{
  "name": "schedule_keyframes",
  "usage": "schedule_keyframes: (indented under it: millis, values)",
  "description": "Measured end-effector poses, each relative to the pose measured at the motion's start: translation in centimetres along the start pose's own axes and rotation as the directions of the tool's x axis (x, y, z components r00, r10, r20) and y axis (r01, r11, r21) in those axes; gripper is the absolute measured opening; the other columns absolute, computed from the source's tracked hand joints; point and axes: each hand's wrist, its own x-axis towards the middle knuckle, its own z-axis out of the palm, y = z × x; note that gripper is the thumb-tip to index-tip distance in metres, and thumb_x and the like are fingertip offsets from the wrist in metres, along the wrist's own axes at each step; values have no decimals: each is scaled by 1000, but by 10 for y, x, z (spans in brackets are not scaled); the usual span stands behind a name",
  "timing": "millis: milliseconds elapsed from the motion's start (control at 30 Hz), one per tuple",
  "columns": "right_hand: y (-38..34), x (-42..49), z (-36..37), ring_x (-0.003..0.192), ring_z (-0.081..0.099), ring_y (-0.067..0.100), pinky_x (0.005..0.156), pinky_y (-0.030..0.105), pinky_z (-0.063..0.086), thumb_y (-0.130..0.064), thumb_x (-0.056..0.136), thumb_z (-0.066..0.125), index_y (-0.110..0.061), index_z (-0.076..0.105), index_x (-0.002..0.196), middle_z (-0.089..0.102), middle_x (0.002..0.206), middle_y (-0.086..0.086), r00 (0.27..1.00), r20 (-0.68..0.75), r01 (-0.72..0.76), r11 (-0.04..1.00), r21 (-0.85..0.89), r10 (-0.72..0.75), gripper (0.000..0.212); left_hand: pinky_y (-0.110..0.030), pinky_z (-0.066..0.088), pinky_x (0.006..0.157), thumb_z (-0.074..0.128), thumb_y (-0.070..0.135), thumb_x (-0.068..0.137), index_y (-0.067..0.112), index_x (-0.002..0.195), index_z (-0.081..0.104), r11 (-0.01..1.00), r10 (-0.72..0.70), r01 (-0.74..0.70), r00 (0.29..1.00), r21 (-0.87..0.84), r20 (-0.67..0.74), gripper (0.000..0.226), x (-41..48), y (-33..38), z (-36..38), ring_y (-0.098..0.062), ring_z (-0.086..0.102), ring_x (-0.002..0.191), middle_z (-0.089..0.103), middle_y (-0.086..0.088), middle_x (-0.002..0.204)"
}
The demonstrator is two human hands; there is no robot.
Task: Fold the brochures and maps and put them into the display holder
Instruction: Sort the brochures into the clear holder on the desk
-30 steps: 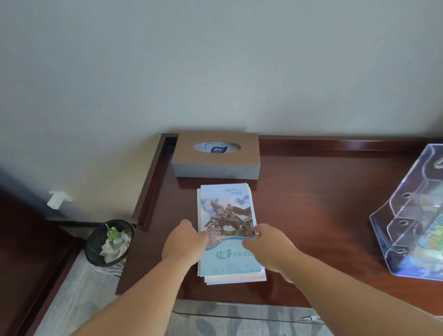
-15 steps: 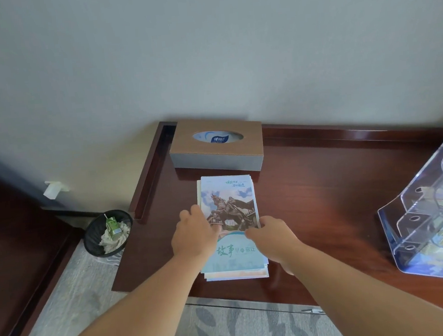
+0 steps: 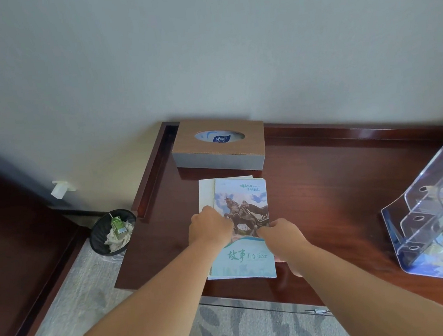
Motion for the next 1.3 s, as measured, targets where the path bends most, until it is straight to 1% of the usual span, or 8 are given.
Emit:
schedule_keyframes:
  millis: [67,167,333,500,600,800,1067,1300]
  values:
    - [3,2,-4,100,68,31,63,32,42,-16,91,46,-7,57,90,66,109,22,1000,19,-20,999,-49,20,14,-25,43,50,57,29,92,12,112,53,993,-63,66,997,-101,35,27,3,6,0,-19,64,75,63,-5,96]
    - [9,3,-13,88,68,30,66,35,55,-18,88,53,-6,60,96,67,100,14,1000,9,-25,1000,-7,25,16,-20,29,38,53,17,91,8,103,57,971,-119,131,990,-200,69,16,3,13,0,-12,52,54,57,-3,76]
    - [12,1,-22,82,64,25,65,35,58,-14,88,56,-13,53,109,62,104,11,999,46,-19,997,74,16,21,-23,31,47,42,9,93,6,117,58,988,-10,26,994,-151,104,28,-5,23,3,-21,60,87,62,-13,115]
    - [7,5,-44,100,65,35,84,50,57,-15,94,50,-11,54,104,64,111,16,999,-52,19,993,115,-14,11,-24,37,52,47,10,94,11,92,62,870,123,-45,984,-491,127,15,-16,39,-3,-17,59,69,65,-7,87]
    - [0,4,-69,85,62,24,78,43,57,-18,94,53,-17,55,103,63,96,5,971,-201,154,982,112,-130,9,-23,41,50,53,11,94,13,97,66,767,198,-73,972,-637,127,13,-24,56,-8,-16,62,70,70,-11,94]
    - [-4,-14,-126,72,57,16,63,33,44,-19,92,56,-21,54,88,62,79,-6,856,-357,362,926,-103,-374,5,-30,44,65,47,9,90,25,107,59,750,432,-338,901,-568,35,26,-39,97,-12,-29,63,89,68,-6,100]
    - [29,-25,-146,76,59,13,59,31,40,-17,97,47,-26,49,103,64,93,-7,851,-414,292,946,-141,-324,11,-49,52,80,49,16,94,18,104,56,799,514,-443,854,-407,81,12,-55,113,20,-28,65,93,68,-9,101]
    - [30,-31,-147,76,58,16,64,32,43,-21,100,46,-21,54,101,65,91,-3,840,-429,276,943,-187,-332,9,-44,49,75,51,19,96,12,95,62,796,552,-523,833,-304,14,13,-53,110,20,-25,62,85,67,-8,89]
